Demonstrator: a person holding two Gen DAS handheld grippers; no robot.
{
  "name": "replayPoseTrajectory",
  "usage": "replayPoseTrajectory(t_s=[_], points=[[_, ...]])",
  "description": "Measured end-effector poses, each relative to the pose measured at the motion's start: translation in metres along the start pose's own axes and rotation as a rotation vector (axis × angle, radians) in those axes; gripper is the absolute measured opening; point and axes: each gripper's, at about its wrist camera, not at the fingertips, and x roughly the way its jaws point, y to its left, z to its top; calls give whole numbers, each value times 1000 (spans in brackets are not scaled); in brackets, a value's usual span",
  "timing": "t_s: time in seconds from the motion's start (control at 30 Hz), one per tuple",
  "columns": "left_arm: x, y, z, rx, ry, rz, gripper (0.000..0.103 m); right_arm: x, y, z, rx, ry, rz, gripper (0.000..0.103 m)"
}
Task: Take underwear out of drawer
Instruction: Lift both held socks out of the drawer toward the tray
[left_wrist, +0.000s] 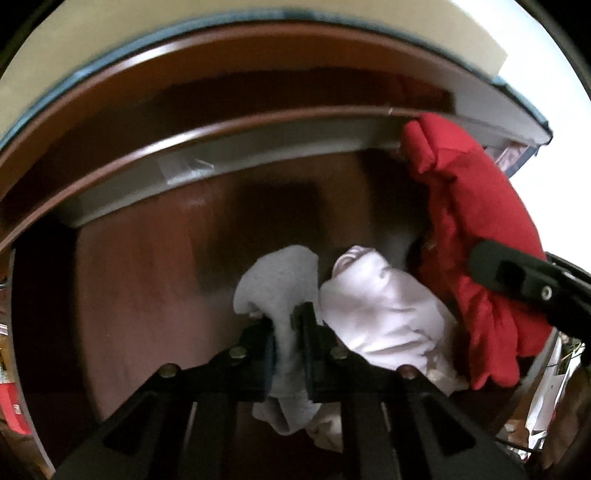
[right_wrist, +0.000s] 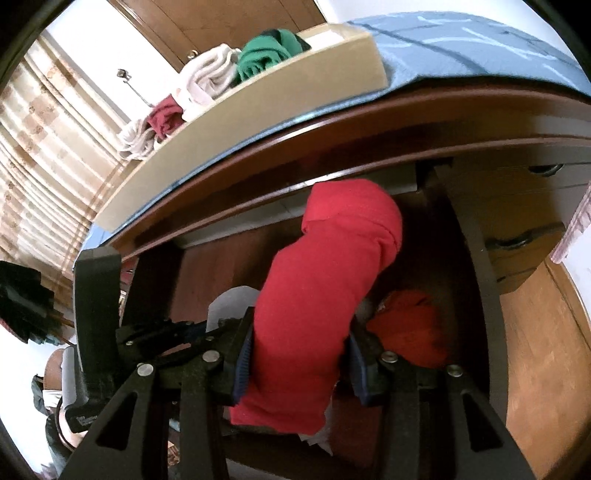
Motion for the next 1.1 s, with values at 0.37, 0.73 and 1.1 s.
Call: replayPoseTrajectory(t_s=[0.37,0.73,1.1], points=[[-63,-7,-21,-30,-173,-20,9,-24,22,-9,-100,-54,5,46],[-92,-25,-21,-20,-250,-33,9,-48,41,-24,-178,-89,8,46],[-121,-30,-30,-12,-334,-56,9,-76,49,-34,-238,-141,-11,46]])
